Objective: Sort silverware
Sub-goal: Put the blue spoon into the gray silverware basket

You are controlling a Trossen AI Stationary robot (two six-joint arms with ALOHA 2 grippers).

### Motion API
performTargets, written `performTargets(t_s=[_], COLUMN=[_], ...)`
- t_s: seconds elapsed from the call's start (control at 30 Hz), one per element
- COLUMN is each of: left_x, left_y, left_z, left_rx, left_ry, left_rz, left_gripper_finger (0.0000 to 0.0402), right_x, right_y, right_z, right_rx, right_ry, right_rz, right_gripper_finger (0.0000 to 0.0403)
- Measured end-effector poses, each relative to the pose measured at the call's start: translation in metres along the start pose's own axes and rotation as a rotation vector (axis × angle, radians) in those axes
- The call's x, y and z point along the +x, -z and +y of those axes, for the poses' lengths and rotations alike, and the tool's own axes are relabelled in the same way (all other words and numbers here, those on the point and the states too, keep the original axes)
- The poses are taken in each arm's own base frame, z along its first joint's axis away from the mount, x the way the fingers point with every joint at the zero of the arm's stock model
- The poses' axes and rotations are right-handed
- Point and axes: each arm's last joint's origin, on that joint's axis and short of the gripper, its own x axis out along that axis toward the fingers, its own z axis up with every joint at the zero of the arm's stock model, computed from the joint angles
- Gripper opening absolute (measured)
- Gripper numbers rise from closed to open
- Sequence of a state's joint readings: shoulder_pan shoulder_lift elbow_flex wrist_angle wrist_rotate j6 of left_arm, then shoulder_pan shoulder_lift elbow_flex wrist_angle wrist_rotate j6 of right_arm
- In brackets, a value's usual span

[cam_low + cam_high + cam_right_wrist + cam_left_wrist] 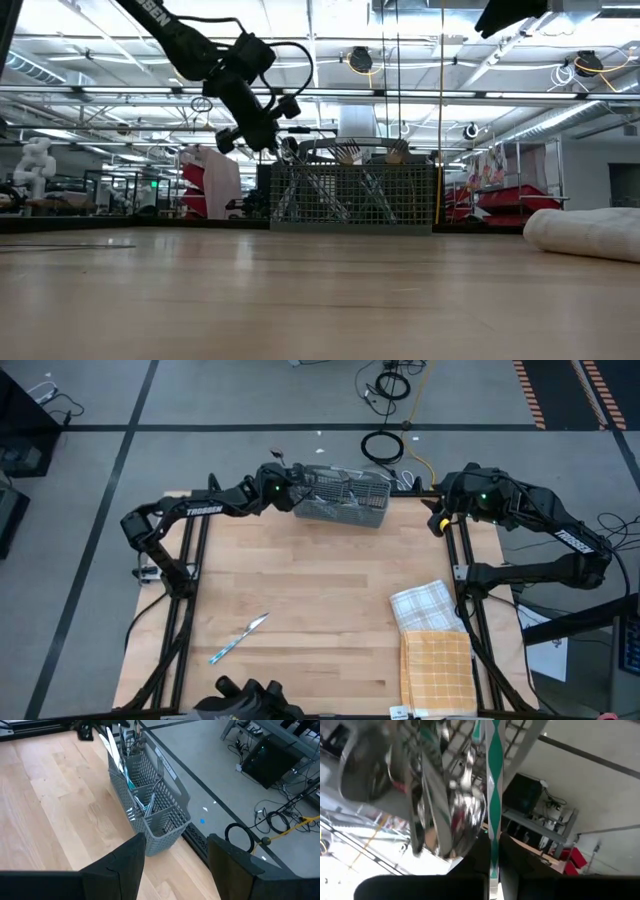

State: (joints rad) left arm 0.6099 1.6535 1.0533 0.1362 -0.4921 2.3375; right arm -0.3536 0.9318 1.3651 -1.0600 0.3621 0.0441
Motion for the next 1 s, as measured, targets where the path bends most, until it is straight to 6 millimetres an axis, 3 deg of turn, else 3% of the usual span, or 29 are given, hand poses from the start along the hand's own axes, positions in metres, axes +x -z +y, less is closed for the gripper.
performTargets(t_s=[0.2,0.47,1.0], left_x=[-0.002,-0.016,-0.022], left_y=[-0.008,-0.009,-0.009], left_z=[-0.001,0.008,0.010], left_rx=[0.008,0.015,-0.036], left_ry=[0.000,-0.024,-0.043], left_rz=[0.004,0.010,-0.039], left_gripper_finger=[0.0018,0.0063,0.0070], right_x=[0.000,0.000,0.013], right_y=[-0.002,-0.001,-0.005], right_z=[0.000,0.000,0.006], right_rx=[0.007,-0.007,-0.052], right_ry=[0.002,-0.001,-0.028], right_rz=[-0.019,-0.008,0.031], right_gripper_finger=[0.0199,0.0199,0.0199])
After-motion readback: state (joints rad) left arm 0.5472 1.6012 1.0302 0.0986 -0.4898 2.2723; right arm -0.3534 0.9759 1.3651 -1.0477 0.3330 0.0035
